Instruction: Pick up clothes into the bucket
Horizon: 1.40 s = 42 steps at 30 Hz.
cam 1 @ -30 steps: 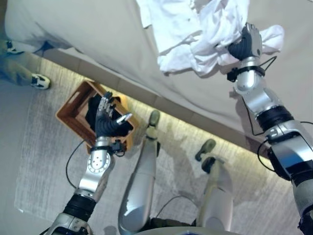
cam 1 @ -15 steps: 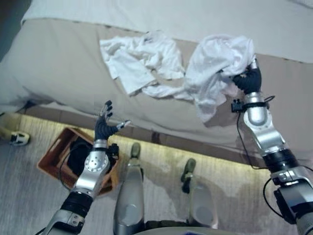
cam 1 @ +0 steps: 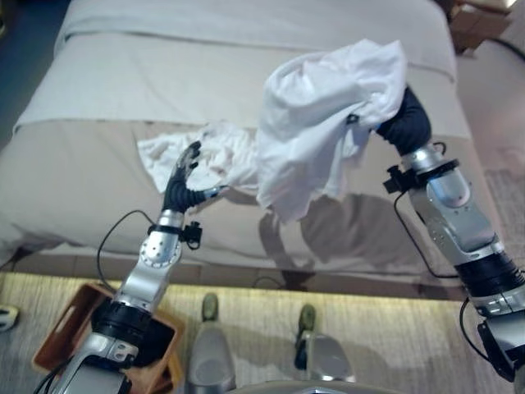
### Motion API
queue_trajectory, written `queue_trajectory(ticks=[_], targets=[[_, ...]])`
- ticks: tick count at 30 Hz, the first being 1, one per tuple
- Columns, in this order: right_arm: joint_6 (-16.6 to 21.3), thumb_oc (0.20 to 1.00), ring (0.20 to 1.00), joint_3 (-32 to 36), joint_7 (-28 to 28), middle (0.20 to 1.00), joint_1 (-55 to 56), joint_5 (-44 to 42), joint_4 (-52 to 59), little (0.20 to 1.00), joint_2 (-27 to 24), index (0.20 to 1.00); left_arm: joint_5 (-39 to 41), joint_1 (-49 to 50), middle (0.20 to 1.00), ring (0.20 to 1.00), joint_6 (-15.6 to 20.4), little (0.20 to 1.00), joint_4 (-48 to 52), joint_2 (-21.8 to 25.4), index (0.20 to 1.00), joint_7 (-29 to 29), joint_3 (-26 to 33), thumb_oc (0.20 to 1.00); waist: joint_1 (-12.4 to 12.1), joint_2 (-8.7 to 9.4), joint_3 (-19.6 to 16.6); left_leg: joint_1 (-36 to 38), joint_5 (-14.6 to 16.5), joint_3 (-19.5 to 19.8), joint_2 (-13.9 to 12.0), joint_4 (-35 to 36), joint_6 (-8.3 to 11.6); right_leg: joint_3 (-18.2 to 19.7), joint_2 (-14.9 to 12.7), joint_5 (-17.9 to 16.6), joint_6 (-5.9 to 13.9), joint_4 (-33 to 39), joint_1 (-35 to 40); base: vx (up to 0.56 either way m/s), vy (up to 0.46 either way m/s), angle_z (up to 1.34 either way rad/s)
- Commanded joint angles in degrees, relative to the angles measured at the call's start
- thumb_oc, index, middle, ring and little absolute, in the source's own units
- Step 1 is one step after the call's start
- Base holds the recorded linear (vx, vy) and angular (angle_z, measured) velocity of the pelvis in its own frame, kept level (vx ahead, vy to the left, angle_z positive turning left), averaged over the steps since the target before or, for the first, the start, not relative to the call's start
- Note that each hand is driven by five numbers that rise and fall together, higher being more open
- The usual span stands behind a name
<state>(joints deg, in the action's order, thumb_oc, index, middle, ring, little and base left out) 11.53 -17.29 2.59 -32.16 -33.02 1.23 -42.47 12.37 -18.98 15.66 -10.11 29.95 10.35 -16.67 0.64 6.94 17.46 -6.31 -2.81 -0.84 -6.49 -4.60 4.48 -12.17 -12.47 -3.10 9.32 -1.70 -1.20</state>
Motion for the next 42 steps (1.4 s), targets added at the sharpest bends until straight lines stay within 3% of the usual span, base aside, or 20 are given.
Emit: queue_trajectory(ticks=[1,4,12,21,25,26,34,41,42], targets=[[1.08,0.2,0.2,-2.69,0.98,0.2,-3.52,-2.68,2.61,0.2,0.01,0.2,11.04,-3.07,1.0,1.0,1.59,1.0,0.75,-1.92,1.0,-4.3,-2.3,1.0,1.34,0.58,-5.52,-0.2,1.12,-0.08,-2.23,-1.85,1.0,1.61,-1.2,-0.56,2.04,-0.23,0.97,0.04,-0.02,-0.19],[-0.22,0.2,0.2,-5.1,2.07,0.2,-2.48,-4.24,3.15,0.2,1.18,0.2,22.81,-6.09,1.0,1.0,0.12,1.0,0.43,-3.47,1.0,-7.8,-5.44,1.0,1.98,0.14,-6.13,0.98,1.07,-0.62,-2.6,-1.43,1.03,2.46,-0.83,-0.83,1.99,0.32,1.55,0.03,-0.021,-0.12],[-2.27,0.2,0.2,-8.21,4.91,0.2,0.99,-6.83,3.41,0.2,1.65,0.2,37.44,-8.92,1.0,1.0,-3.88,1.0,-2.55,-4.24,1.0,-14.42,-10.66,1.0,2.93,-0.87,-8.38,4.62,0.92,-2.13,-2.97,0.69,1.28,3.11,-0.6,-0.96,2.35,1.86,4.25,0.03,0.001,-0.1],[-2.47,0.2,0.2,-9.88,6.29,0.2,1.11,-8.66,3.01,0.2,1.27,0.2,40.81,-14.05,1.0,1.0,-8.32,1.0,-5.35,2.75,1.0,-22.12,-20.36,1.0,3.97,-1.86,-10.86,6.75,0.55,-2.9,-2.85,2.42,1.54,2.74,-0.72,-1.13,2.73,2.68,5.92,0.01,0.006,-0.04],[-2.05,0.2,0.2,-10.53,7.12,0.2,0.13,-9.5,3.57,0.2,1.27,0.2,43.52,-13.92,1.0,1.0,-11.59,1.0,-8.43,1.05,1.0,-26.74,-22.76,1.0,4.62,-1.97,-11.86,7.75,0.45,-3.34,-2.9,3.17,1.71,2.85,-0.63,-1.14,2.81,2.91,6.42,0.0,0.0,0.0],[-1.89,0.2,0.2,-10.78,8.01,0.2,-0.34,-10.2,3.46,0.2,1.68,0.2,44.86,-13.66,1.0,1.0,-13.59,1.0,-9.15,0.16,1.0,-30.55,-24.02,1.0,5.07,-1.97,-12.4,8.07,0.44,-3.58,-2.99,3.58,1.79,3.0,-0.56,-1.23,2.87,3.12,6.46,0.0,0.0,0.0],[-1.4,0.2,0.2,-11.43,10.25,0.2,-2.15,-9.61,3.0,0.2,3.88,0.2,41.23,-12.47,1.0,1.0,-14.43,1.0,-13.33,-3.8,1.0,-35.94,-26.45,1.0,5.94,-1.85,-13.7,9.0,0.59,-4.49,-3.12,4.1,1.73,3.71,-0.37,-1.37,2.75,3.5,6.62,0.01,-0.001,-0.06],[-1.22,0.2,0.2,-10.11,9.44,0.2,-1.56,-8.7,4.25,0.2,5.17,0.2,28.76,-15.93,1.0,1.0,-9.46,1.0,-18.06,-9.86,1.0,-29.13,-28.87,1.0,6.19,-1.76,-13.78,8.47,0.88,-3.89,-2.76,3.33,1.4,3.41,-0.54,-1.31,2.61,3.05,6.67,0.0,0.0,-0.03],[-1.19,0.2,0.2,-9.68,9.08,0.2,-1.31,-8.61,4.64,0.2,5.28,0.2,27.09,-16.19,0.878,0.878,-8.88,0.878,-18.53,-10.93,0.878,-28.08,-28.6,0.878,6.14,-1.69,-13.76,8.35,0.86,-3.75,-2.72,3.26,1.36,3.26,-0.56,-1.26,2.59,3.01,6.72,0.0,0.0,0.0]])
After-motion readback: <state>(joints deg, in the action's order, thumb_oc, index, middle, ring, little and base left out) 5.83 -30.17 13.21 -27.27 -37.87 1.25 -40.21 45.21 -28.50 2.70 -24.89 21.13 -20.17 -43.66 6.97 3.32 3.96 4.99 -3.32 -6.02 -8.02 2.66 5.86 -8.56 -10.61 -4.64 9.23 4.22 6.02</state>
